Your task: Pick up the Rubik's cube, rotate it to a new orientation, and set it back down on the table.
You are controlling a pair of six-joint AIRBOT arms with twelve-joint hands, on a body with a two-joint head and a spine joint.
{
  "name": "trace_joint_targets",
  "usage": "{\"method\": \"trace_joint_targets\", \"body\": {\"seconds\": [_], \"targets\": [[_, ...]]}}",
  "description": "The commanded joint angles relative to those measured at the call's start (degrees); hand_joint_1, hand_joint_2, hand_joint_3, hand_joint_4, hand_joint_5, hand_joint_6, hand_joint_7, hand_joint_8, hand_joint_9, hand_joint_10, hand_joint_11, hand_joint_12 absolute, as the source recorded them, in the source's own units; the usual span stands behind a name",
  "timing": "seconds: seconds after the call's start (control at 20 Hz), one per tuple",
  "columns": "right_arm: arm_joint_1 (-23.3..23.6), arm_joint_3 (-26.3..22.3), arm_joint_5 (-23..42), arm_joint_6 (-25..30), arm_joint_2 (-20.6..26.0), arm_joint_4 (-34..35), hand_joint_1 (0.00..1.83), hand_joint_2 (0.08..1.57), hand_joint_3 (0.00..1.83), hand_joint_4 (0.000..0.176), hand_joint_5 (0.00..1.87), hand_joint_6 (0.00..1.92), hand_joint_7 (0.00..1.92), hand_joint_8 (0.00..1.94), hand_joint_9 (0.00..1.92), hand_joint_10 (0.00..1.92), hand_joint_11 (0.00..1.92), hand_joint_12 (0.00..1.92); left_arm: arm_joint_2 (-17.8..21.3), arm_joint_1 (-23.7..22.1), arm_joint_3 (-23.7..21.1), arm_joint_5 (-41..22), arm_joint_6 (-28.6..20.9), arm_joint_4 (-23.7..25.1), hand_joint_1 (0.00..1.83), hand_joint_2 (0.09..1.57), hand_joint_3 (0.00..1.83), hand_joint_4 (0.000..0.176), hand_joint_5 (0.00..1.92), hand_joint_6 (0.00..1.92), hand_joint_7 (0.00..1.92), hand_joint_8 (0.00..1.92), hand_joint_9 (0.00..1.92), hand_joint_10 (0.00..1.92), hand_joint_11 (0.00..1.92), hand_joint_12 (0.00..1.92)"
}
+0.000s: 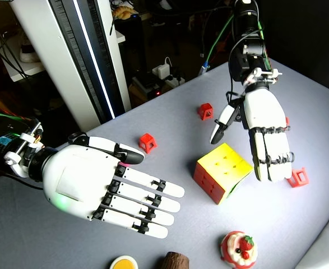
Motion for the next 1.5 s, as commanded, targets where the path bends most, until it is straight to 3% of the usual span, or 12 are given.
{"method": "trace_joint_targets", "body": {"seconds": [0.0, 0.25, 0.5, 0.55, 0.65, 0.75, 0.8, 0.95, 1.1, 1.25, 1.4, 1.45], "targets": [[0.47, 0.28, 6.64, 0.34, 0.1, 0.87, 0.52, 1.23, 0.01, 0.0, 0.0, 0.0, 0.0, 0.0, 0.0, 0.0, 0.0, 0.0, -0.46, -1.03, 0.4, -5.25, 0.05, -0.22, 0.74, 0.9, 0.0, 0.013, 0.0, 0.0, 0.0, 0.0, 0.0, 0.0, 0.0, 0.0], [0.26, 0.31, 6.64, 0.34, 0.03, 1.01, 0.58, 1.25, 0.01, 0.0, 0.0, 0.0, 0.0, 0.0, 0.0, 0.0, 0.0, 0.0, -2.09, -1.66, 2.14, -2.73, 1.2, -1.36, 0.78, 0.87, 0.0, 0.0, 0.0, 0.0, 0.0, 0.0, 0.0, 0.0, 0.05, 0.03], [0.2, 0.3, 6.63, 0.34, 0.0, 1.01, 0.59, 1.24, 0.0, 0.0, 0.0, 0.0, 0.0, 0.0, 0.0, 0.0, 0.0, 0.0, -2.39, -2.42, 2.61, -1.35, 2.16, -1.39, 0.8, 0.95, 0.0, 0.0, 0.15, 0.04, 0.1, 0.02, 0.04, 0.02, 0.0, 1.16], [0.19, 0.3, 6.61, 0.34, 0.0, 1.01, 0.6, 1.24, 0.0, 0.0, 0.0, 0.0, 0.0, 0.0, 0.0, 0.0, 0.0, 0.0, -2.38, -2.52, 2.63, -1.26, 2.19, -1.36, 0.8, 0.96, 0.0, 0.0, 0.13, 0.03, 0.08, 0.01, 0.01, 0.01, 0.0, 1.13], [0.19, 0.3, 6.57, 0.34, 0.0, 1.01, 0.6, 1.24, 0.0, 0.0, 0.0, 0.0, 0.0, 0.0, 0.0, 0.0, 0.0, 0.0, -2.38, -2.85, 2.69, -0.85, 2.3, -1.06, 0.79, 0.99, 0.0, 0.0, 0.0, 0.0, 0.0, 0.0, 0.0, 0.0, 0.0, 0.21], [0.18, 0.3, 6.56, 0.34, -0.04, 1.01, 0.6, 1.23, 0.0, 0.0, 0.0, 0.0, 0.0, 0.0, 0.0, 0.0, 0.0, 0.0, -2.46, -2.93, 2.72, -0.69, 2.36, -0.91, 0.82, 1.01, 0.0, 0.0, 0.14, 0.04, 0.15, 0.05, 0.08, 0.06, 0.0, 0.93], [0.16, 0.3, 6.56, 0.34, -0.05, 1.01, 0.6, 1.23, 0.0, 0.0, 0.0, 0.0, 0.0, 0.0, 0.0, 0.0, 0.0, 0.0, -2.57, -2.93, 2.79, -0.56, 2.38, -0.89, 0.85, 1.0, 0.0, 0.0, 0.2, 0.06, 0.2, 0.12, 0.02, 0.43, 0.0, 1.26], [0.03, 0.29, 6.56, 0.34, -0.06, 1.05, 0.62, 1.23, 0.0, 0.0, 0.0, 0.0, 0.0, 0.0, 0.0, 0.0, 0.0, 0.0, -3.1, -2.93, 3.0, -0.35, 2.38, -0.87, 0.83, 0.98, 0.0, 0.0, 0.25, 0.05, 0.21, 0.05, 0.01, 0.42, 0.0, 1.15], [0.0, 0.28, 6.57, 0.34, -0.07, 1.08, 0.65, 1.23, 0.0, 0.0, 0.0, 0.0, 0.0, 0.0, 0.0, 0.0, 0.0, 0.0, -3.94, -3.01, 3.7, 0.53, 2.37, -0.67, 0.78, 0.98, 0.0, 0.0, 0.3, 0.08, 0.3, 0.11, 0.0, 0.82, 0.0, 1.55], [-0.09, 0.25, 6.61, 0.34, -0.08, 1.11, 0.63, 1.24, 0.0, 0.0, 0.0, 0.0, 0.0, 0.0, 0.0, 0.0, 0.0, 0.0, -3.8, -2.98, 3.57, 0.24, 2.38, -0.24, 0.94, 1.03, 0.01, 0.0, 0.34, 0.78, 0.42, 1.52, 0.5, 1.78, 0.61, 1.91], [-0.12, 0.23, 6.8, 0.34, -0.08, 1.11, 0.59, 1.26, 0.01, 0.0, 0.0, 0.0, 0.0, 0.0, 0.0, 0.0, 0.01, 0.0, -2.95, -2.95, 3.04, -1.17, 2.1, -0.21, 1.15, 1.24, 0.06, 0.0, 0.62, 1.36, 0.74, 1.61, 0.75, 1.92, 0.92, 1.92], [-0.12, 0.23, 6.92, 0.34, -0.08, 1.12, 0.59, 1.26, 0.01, 0.0, 0.0, 0.0, 0.0, 0.0, 0.0, 0.0, 0.02, 0.01, -2.69, -2.97, 2.76, -1.85, 2.02, -0.21, 1.07, 1.26, 0.06, 0.0, 0.64, 1.5, 0.55, 1.86, 0.66, 1.92, 0.9, 1.92]]}}
